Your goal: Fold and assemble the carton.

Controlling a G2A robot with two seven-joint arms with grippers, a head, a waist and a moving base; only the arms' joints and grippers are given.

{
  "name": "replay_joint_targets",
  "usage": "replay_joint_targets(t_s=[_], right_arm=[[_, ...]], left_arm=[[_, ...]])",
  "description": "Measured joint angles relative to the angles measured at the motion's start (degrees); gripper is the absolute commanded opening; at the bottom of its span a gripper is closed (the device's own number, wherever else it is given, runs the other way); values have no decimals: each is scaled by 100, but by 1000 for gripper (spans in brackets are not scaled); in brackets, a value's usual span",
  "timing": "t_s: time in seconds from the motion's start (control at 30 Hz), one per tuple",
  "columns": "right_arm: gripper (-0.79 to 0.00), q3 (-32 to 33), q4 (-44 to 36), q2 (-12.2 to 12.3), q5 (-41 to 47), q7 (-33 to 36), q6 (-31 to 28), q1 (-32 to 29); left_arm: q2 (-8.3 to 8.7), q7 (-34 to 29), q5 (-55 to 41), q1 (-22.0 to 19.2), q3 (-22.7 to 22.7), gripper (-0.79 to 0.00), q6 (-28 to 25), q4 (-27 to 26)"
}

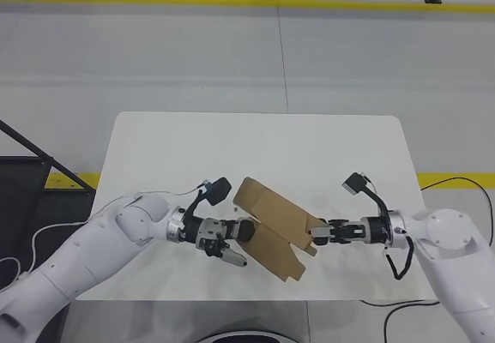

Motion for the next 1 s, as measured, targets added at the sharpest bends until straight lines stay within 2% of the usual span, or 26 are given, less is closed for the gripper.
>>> replay_joint_targets(t_s=[0.2,0.4,0.73,0.87,1.0], right_arm=[[-785,30,-31,9,36,-28,-58,-46],[-785,64,-19,14,121,-60,-110,-75],[-785,243,116,19,597,-177,-343,-190],[-785,340,150,20,799,-277,-464,-269],[-785,424,142,20,820,-503,-513,-357]], left_arm=[[-42,0,-62,-150,135,0,0,170],[-10,0,-213,-51,-139,0,0,139],[297,0,-334,545,-840,0,0,-111],[402,-1,-486,747,-915,0,0,-198],[433,-1,-655,811,-874,0,0,-287]])
